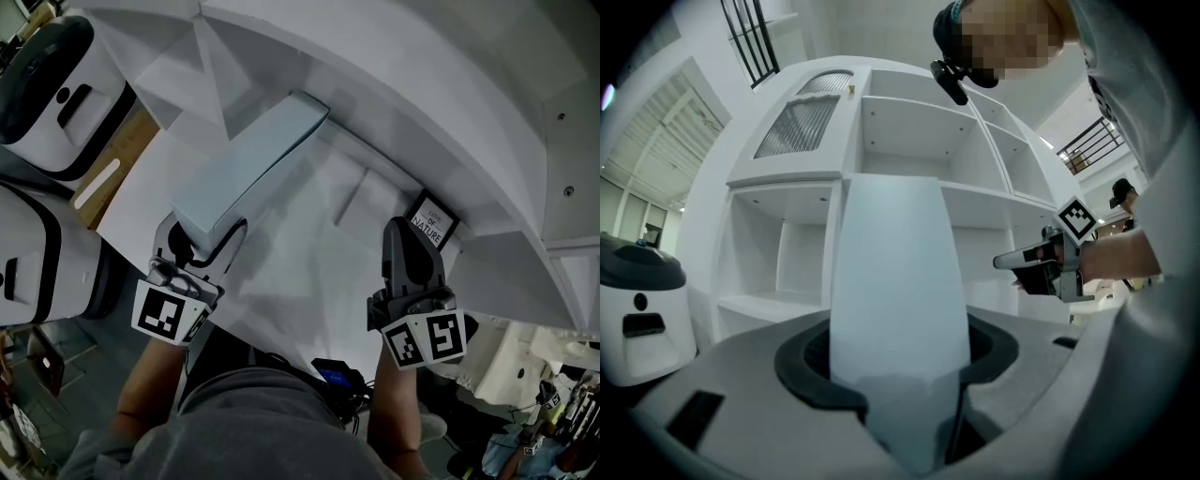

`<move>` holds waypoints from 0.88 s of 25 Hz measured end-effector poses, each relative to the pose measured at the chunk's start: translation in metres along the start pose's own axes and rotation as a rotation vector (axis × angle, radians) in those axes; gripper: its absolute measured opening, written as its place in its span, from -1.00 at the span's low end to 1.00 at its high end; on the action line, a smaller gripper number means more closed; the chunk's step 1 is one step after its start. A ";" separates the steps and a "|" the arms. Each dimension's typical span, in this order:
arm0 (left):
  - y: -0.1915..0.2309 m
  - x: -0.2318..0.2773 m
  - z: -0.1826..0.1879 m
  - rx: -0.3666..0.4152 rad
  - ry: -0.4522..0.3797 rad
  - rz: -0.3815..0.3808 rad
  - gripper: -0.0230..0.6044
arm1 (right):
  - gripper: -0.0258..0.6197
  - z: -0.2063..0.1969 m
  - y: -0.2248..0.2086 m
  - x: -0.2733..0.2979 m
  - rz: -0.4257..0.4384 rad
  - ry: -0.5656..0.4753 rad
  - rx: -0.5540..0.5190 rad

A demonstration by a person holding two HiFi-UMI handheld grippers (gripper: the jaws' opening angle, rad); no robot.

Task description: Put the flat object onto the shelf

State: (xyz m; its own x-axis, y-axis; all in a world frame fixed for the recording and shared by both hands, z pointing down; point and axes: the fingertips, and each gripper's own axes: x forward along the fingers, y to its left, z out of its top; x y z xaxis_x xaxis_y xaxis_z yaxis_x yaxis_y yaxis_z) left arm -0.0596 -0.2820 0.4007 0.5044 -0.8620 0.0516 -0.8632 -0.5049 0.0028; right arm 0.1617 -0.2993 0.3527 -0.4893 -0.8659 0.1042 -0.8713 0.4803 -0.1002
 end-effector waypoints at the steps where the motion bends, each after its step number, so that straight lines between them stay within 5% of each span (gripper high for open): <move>1: 0.000 0.001 -0.004 -0.005 0.001 -0.005 -0.09 | -0.83 -0.001 0.000 0.000 0.000 0.004 0.001; 8: -0.002 0.007 -0.029 0.017 0.008 -0.022 -0.09 | -0.83 -0.008 -0.004 0.003 -0.002 0.021 0.002; 22: 0.011 0.017 -0.042 -0.013 -0.117 0.040 -0.08 | -0.83 -0.017 -0.005 0.007 0.006 0.041 0.008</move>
State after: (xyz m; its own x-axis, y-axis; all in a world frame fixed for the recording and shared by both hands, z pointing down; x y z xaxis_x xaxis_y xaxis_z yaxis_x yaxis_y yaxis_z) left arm -0.0611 -0.3006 0.4439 0.4681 -0.8812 -0.0654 -0.8825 -0.4700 0.0157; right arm 0.1622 -0.3057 0.3704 -0.4956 -0.8566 0.1438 -0.8682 0.4840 -0.1090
